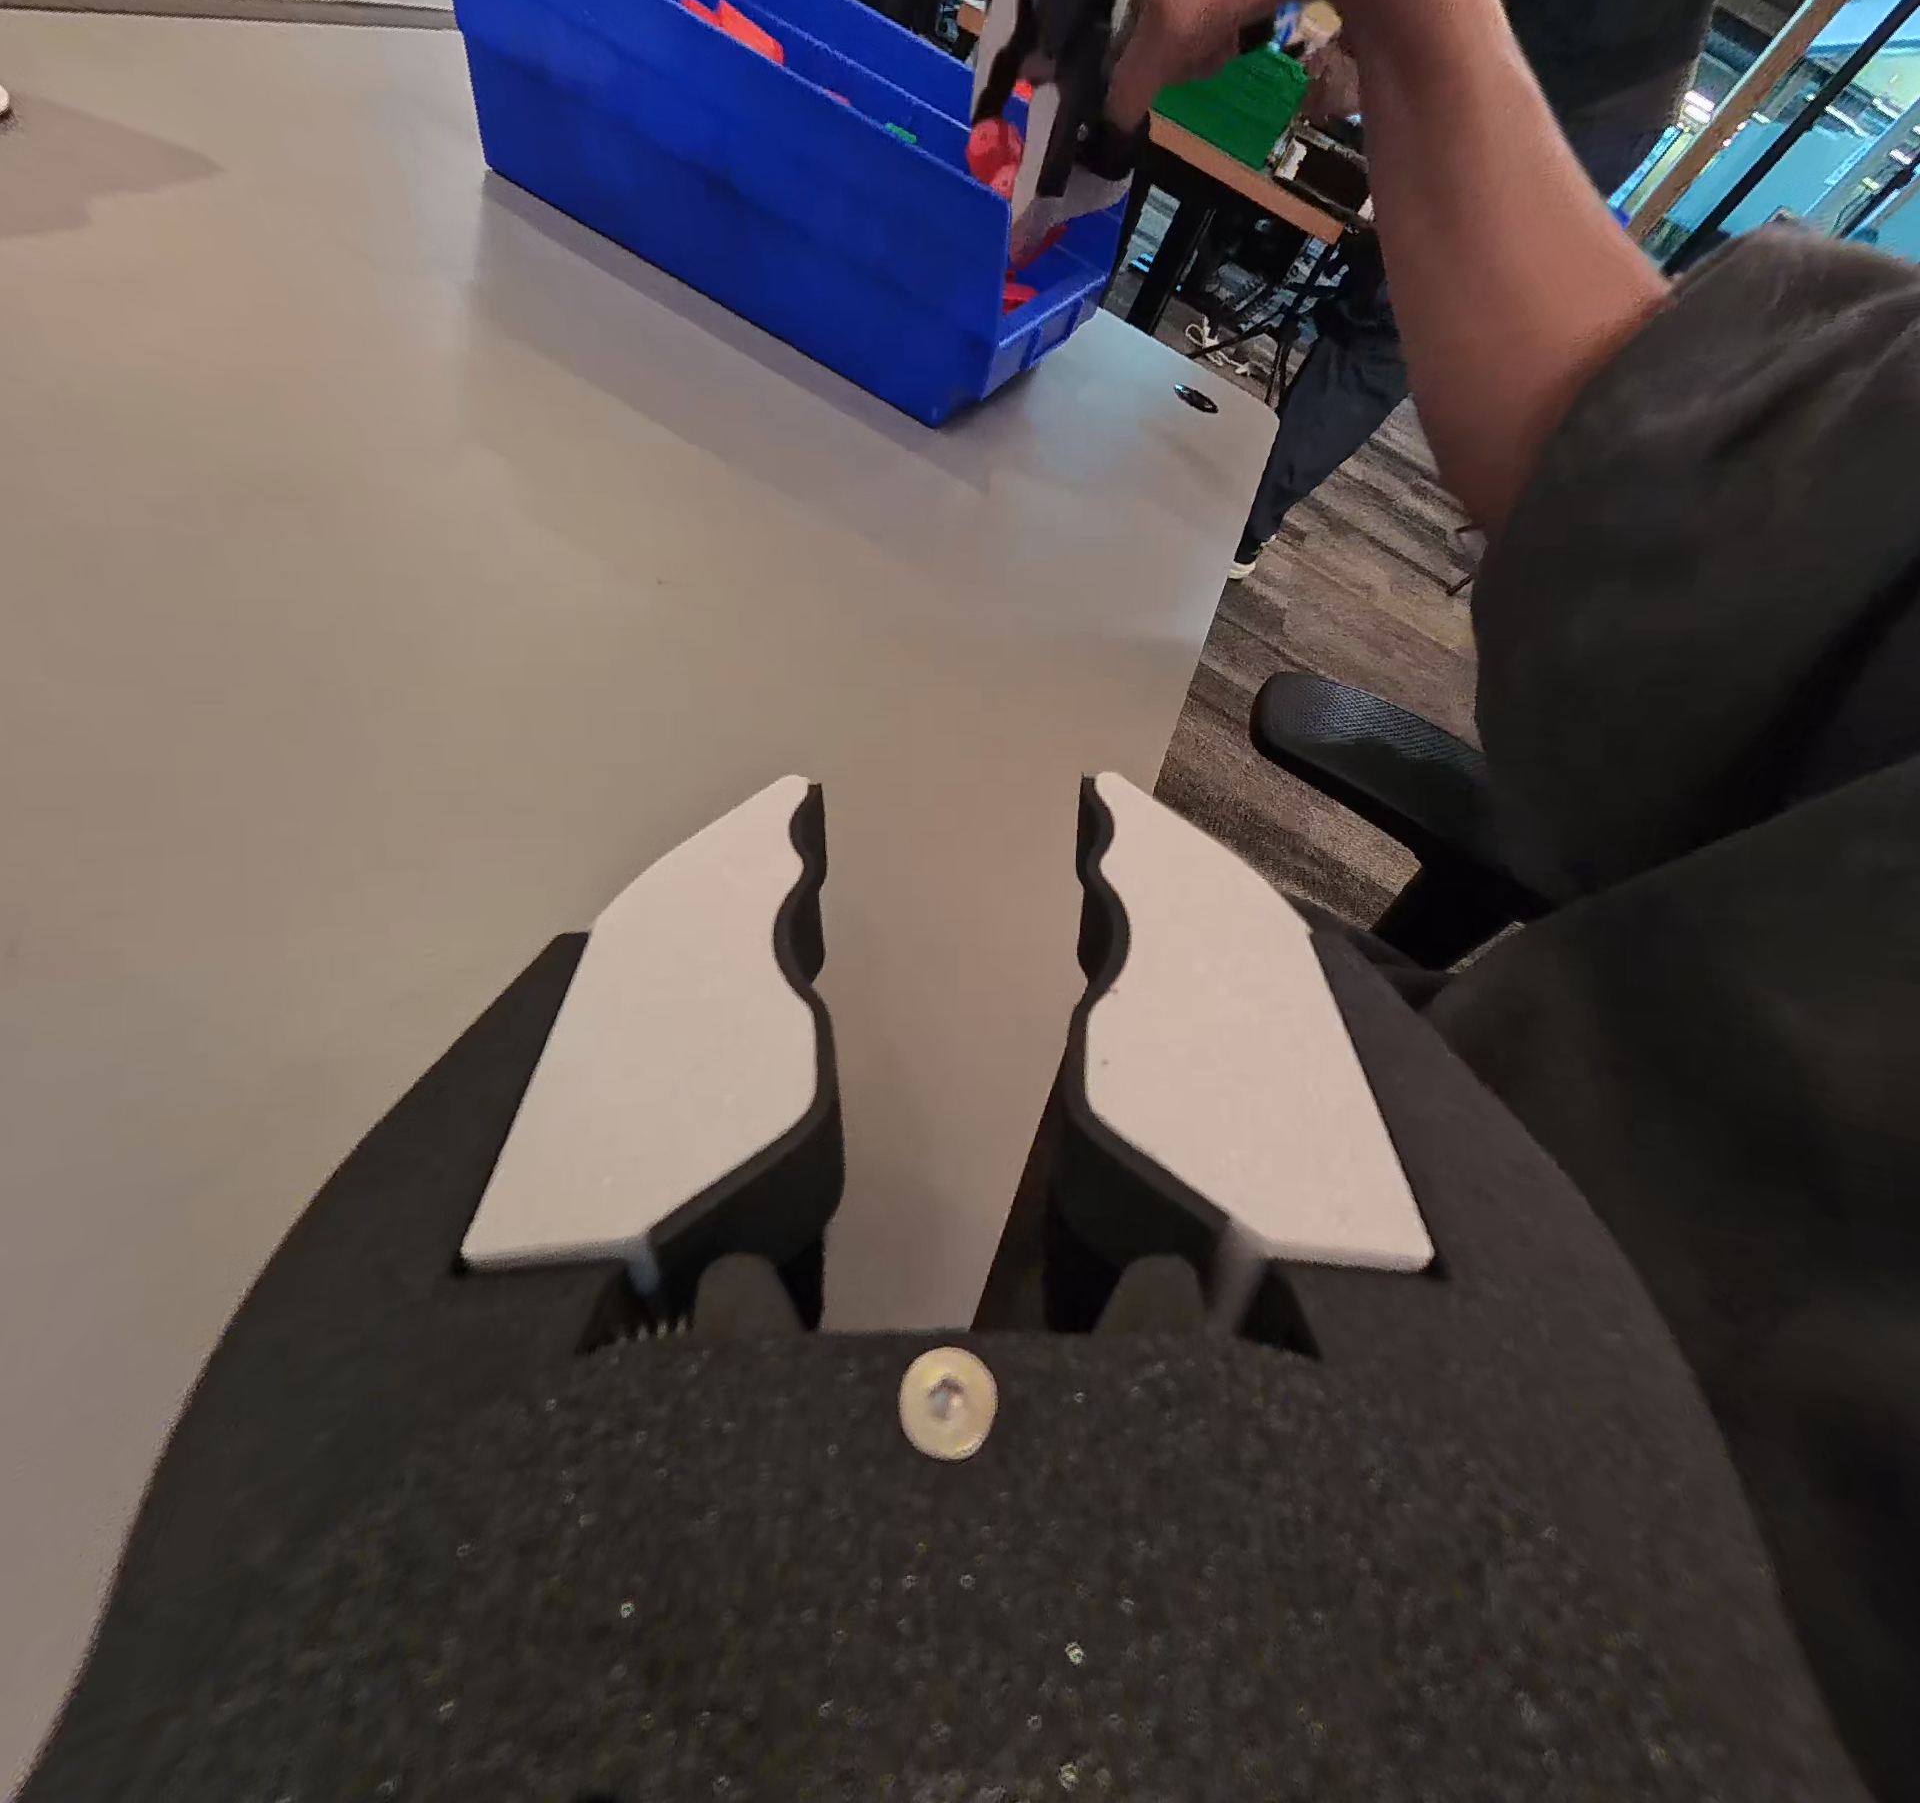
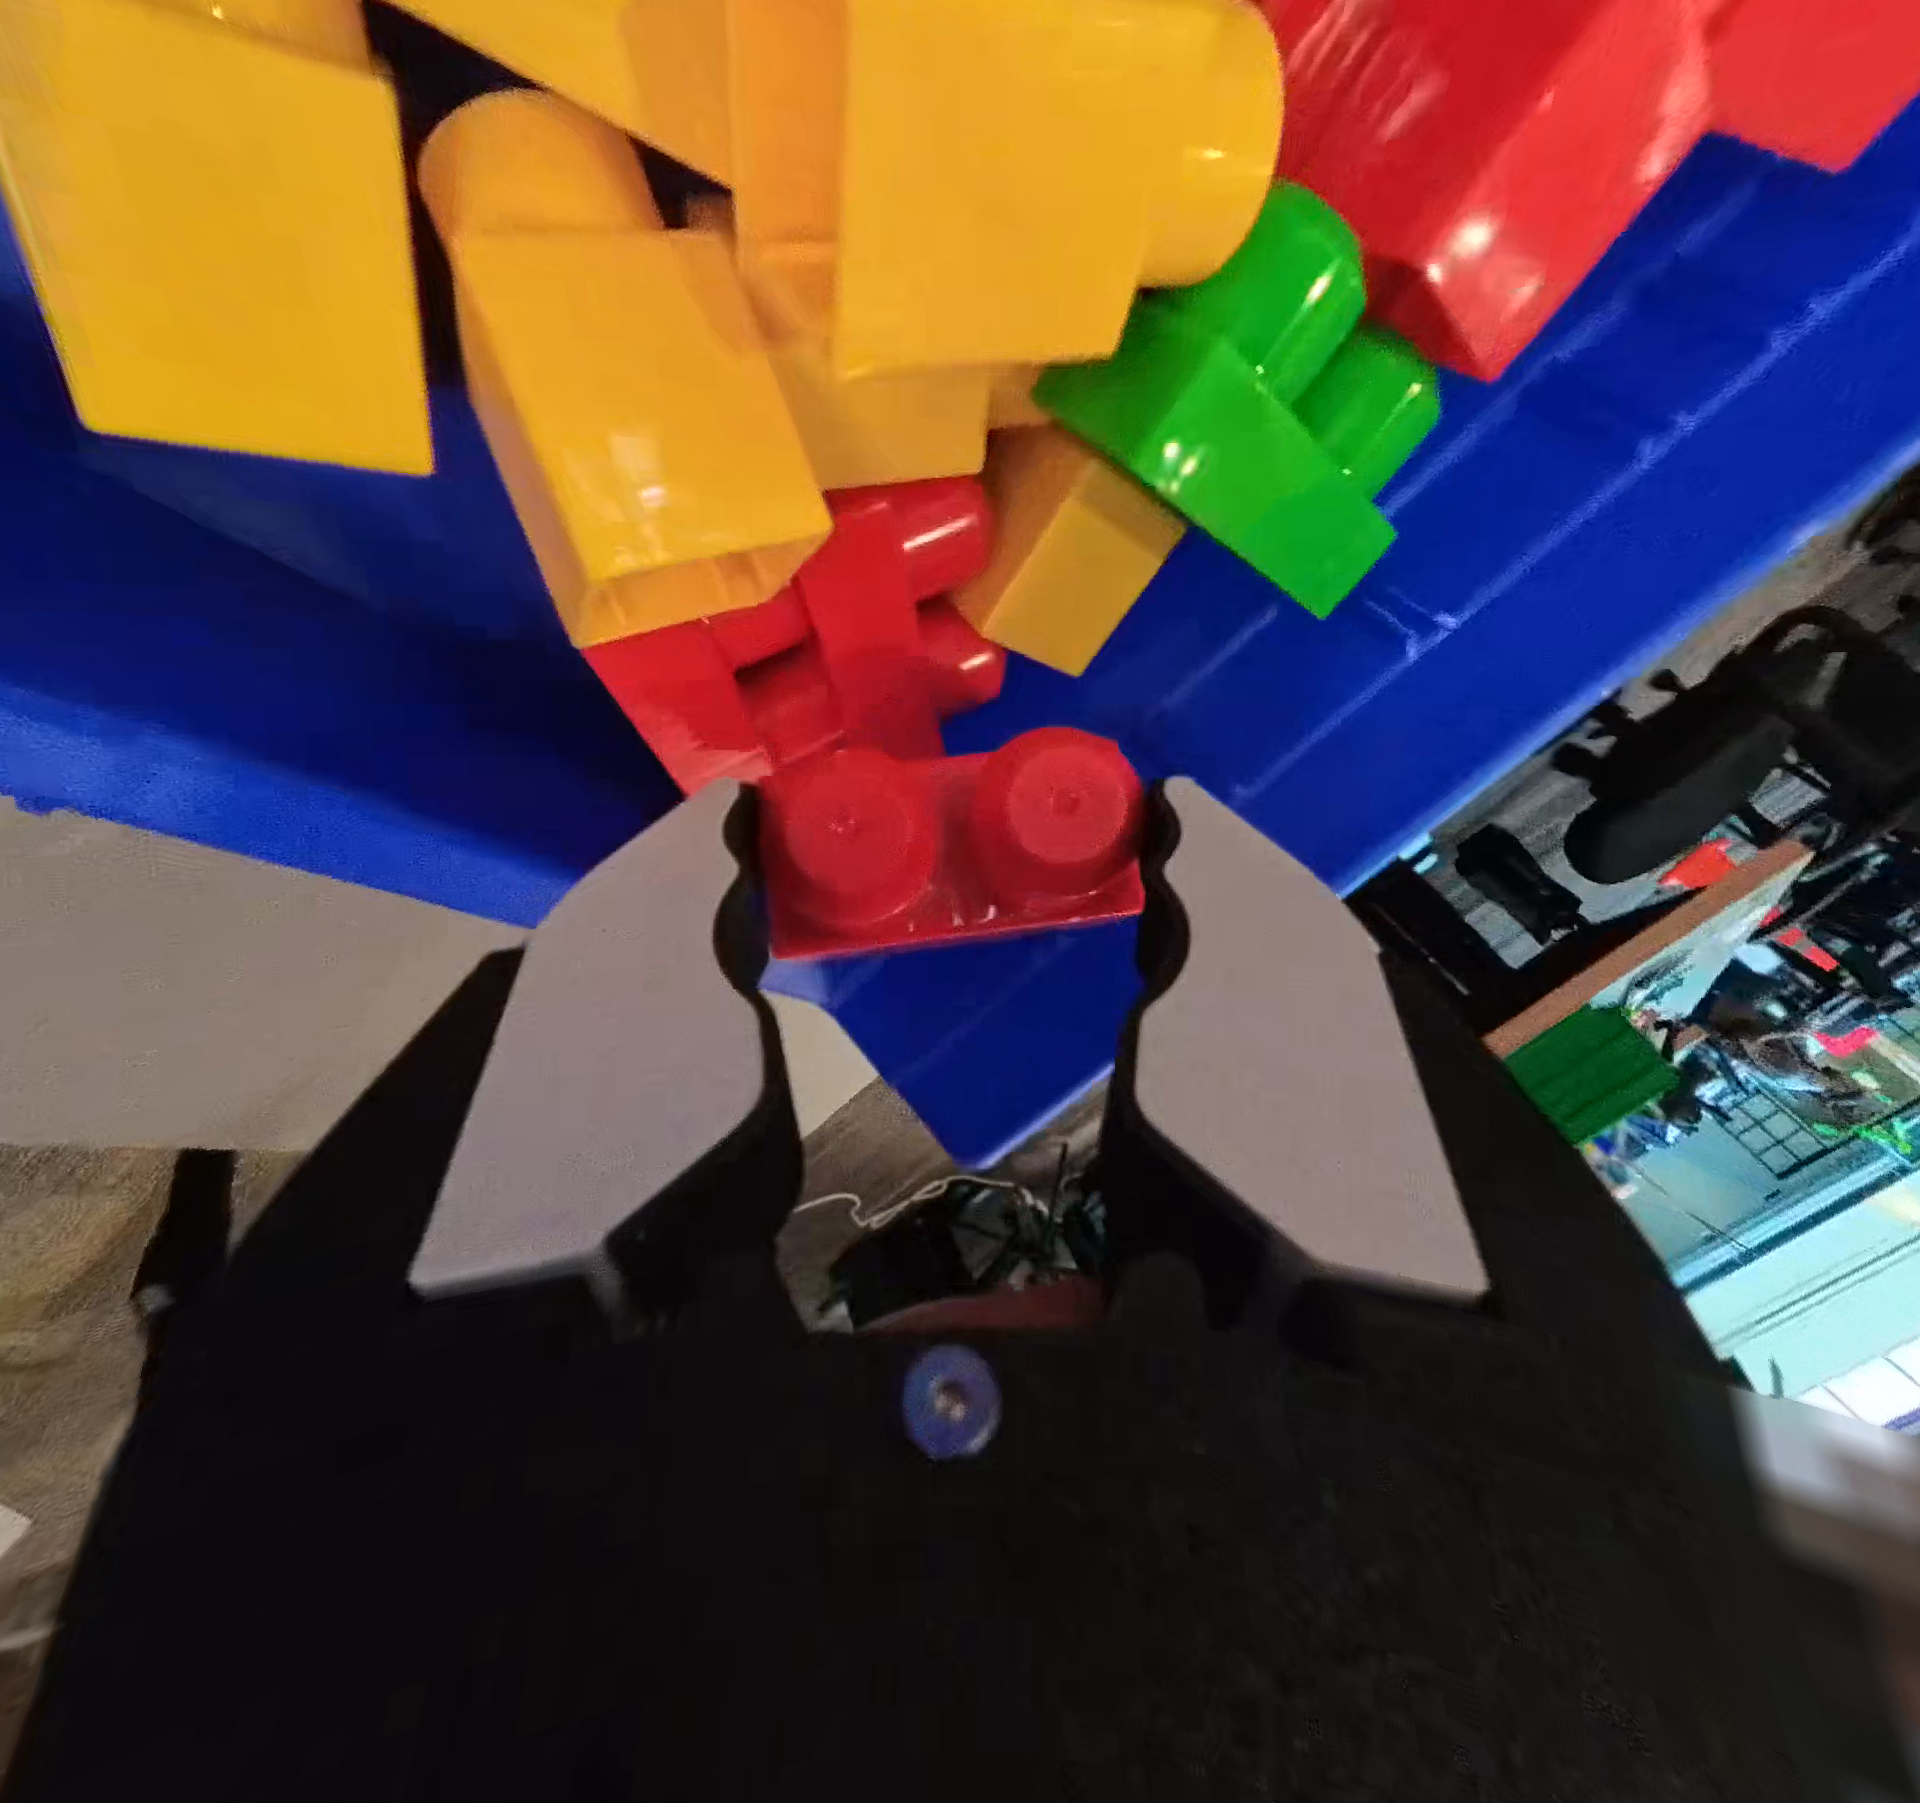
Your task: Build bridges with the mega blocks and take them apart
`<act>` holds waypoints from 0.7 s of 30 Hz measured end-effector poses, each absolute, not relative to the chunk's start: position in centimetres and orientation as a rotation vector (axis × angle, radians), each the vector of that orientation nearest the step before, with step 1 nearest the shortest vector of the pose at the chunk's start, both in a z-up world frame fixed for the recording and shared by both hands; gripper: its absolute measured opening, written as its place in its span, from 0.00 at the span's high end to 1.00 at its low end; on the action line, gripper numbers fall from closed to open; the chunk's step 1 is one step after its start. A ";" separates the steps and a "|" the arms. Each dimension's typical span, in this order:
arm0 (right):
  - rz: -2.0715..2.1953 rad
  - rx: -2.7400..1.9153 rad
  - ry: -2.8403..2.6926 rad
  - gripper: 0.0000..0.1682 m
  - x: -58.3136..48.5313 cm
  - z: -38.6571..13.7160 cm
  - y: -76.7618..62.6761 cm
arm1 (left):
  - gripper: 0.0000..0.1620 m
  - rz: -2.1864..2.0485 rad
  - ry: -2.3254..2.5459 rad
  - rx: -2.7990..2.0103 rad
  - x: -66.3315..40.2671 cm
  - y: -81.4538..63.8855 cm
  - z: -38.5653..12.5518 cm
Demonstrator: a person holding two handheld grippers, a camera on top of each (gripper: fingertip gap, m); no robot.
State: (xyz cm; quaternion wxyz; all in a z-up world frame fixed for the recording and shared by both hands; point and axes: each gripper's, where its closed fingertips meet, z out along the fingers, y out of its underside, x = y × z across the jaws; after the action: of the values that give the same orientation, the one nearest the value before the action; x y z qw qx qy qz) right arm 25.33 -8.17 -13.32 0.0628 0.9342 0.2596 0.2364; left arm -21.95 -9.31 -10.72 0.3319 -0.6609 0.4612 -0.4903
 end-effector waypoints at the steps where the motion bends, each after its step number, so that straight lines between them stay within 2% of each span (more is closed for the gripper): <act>1: 0.691 2.809 0.809 0.59 25.4 -13.7 -7.9 | 0.72 -1.276 1.209 -1.728 -21.9 -9.3 -10.8; 4: 0.630 2.751 0.817 0.58 25.3 -14.7 -7.9 | 0.72 -1.272 1.217 -1.721 -21.9 -9.3 -10.6; 7: 0.670 2.849 0.748 0.48 25.1 -13.6 -6.9 | 0.71 -1.275 1.229 -1.720 -21.8 -9.5 -10.7; 12: 0.865 3.529 0.832 0.54 18.1 -3.0 -5.2 | 0.71 -1.257 1.227 -1.713 -22.1 -9.3 -10.6; 14: 0.564 3.949 0.973 0.58 11.2 -0.1 -5.4 | 0.71 -1.253 1.214 -1.712 -22.2 -9.0 -10.4; 15: 0.273 4.131 1.041 0.63 7.3 0.4 -5.9 | 0.71 -1.246 1.201 -1.712 -22.4 -8.8 -10.3; 16: -0.095 4.282 1.075 0.64 3.5 0.5 -6.4 | 0.71 -1.234 1.185 -1.711 -22.5 -8.5 -10.2; 19: -1.084 4.401 0.681 0.68 -4.0 -3.2 -7.9 | 0.71 -1.176 1.097 -1.712 -23.2 -7.0 -9.5; 20: -1.260 4.366 0.570 0.65 -5.6 -4.9 -8.2 | 0.71 -1.147 1.049 -1.712 -23.6 -6.3 -9.1; 21: -1.275 4.374 0.392 0.67 -6.3 -6.7 -8.5 | 0.71 -1.118 0.999 -1.709 -24.1 -5.5 -8.8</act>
State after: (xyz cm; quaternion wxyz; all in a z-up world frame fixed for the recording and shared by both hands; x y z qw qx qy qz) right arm -6.31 -8.55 -6.65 -0.6561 0.7218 0.0646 -0.2105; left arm -24.07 -5.50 -8.77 0.4206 -0.6819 0.3987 -0.4463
